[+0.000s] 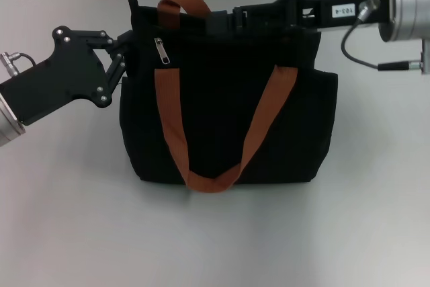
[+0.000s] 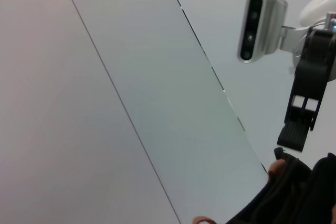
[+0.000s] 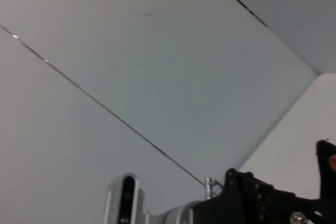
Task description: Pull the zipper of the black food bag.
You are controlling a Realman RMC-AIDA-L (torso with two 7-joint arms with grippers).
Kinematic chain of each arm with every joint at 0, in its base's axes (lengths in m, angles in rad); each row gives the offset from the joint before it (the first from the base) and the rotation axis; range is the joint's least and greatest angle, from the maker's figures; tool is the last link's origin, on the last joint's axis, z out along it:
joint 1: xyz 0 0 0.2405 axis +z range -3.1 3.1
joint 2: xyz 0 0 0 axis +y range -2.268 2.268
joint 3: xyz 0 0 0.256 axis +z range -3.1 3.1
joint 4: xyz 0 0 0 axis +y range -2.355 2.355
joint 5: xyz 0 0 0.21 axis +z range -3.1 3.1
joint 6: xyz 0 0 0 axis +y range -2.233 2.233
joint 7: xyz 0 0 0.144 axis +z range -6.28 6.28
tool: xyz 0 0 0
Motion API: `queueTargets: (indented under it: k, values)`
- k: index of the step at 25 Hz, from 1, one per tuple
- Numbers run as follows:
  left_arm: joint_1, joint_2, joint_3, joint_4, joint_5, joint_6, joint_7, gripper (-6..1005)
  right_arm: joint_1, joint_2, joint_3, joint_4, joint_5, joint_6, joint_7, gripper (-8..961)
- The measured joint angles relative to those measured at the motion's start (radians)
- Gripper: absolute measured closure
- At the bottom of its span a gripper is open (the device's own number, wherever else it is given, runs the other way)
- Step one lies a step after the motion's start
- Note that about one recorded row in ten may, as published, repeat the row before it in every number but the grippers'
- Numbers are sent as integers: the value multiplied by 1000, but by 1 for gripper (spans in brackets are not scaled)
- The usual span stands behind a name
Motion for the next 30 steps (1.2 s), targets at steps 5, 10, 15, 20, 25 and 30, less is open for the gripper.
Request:
queueTargets:
  k: [5,10,15,20,25,30]
  values:
    - [-1,0,0,0,-5,0,0,971,49,-2,-3,-22,-84,47,62,332]
    - [-5,0,4,0,-5,0,0,971,81,1,-15,-21,-120,63,72,411]
    - [-8,-1,5,0,-5,0,0,971,99,7,-61,-21,-121,87,86,452]
    - [-10,-1,7,0,-5,0,0,971,114,9,-87,-22,-121,123,98,469]
    - [-13,-2,9,0,-5,1,0,970,134,13,-117,-17,-121,154,108,473]
    - [-16,-2,9,0,-5,3,0,970,142,15,-141,-16,-121,171,114,530]
